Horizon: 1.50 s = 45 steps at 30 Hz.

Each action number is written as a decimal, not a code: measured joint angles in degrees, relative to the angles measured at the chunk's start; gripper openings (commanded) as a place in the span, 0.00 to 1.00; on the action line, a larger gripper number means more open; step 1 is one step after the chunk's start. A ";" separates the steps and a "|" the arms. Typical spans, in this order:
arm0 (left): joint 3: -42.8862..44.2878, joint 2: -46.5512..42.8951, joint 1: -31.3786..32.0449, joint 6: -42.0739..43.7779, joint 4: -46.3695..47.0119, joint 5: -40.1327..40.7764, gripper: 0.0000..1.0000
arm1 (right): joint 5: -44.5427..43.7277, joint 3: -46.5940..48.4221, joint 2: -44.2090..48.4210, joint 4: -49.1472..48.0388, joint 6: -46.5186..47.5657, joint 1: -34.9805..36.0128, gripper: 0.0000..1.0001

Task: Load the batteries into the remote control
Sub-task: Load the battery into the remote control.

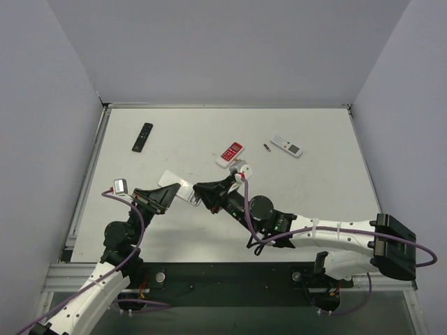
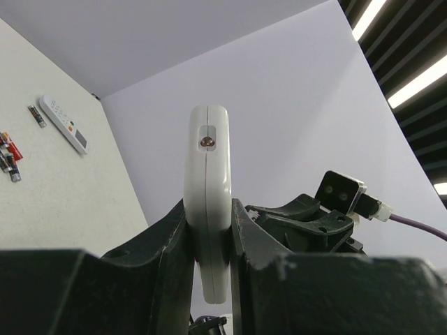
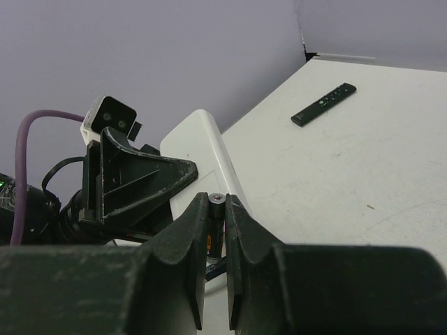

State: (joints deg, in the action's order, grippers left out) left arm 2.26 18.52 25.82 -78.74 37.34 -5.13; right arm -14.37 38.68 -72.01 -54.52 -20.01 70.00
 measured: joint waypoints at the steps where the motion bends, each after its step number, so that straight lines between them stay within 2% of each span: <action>1: 0.00 -0.07 0.00 -0.17 0.04 0.00 0.00 | -0.50 0.00 -0.26 -0.59 0.22 0.26 0.00; 12: -0.04 -0.85 0.02 -1.99 0.13 1.53 0.00 | -6.71 0.83 -3.67 -6.08 3.54 2.67 0.00; 45: -0.52 -4.61 0.37 -6.78 -2.19 4.79 0.00 | -13.90 2.38 -4.81 -6.49 2.34 7.10 0.00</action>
State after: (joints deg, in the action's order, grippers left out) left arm 1.74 13.91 26.20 -85.52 35.16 -0.34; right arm -28.27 41.06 -76.82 -61.01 -17.67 77.10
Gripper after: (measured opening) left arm 0.303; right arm 0.077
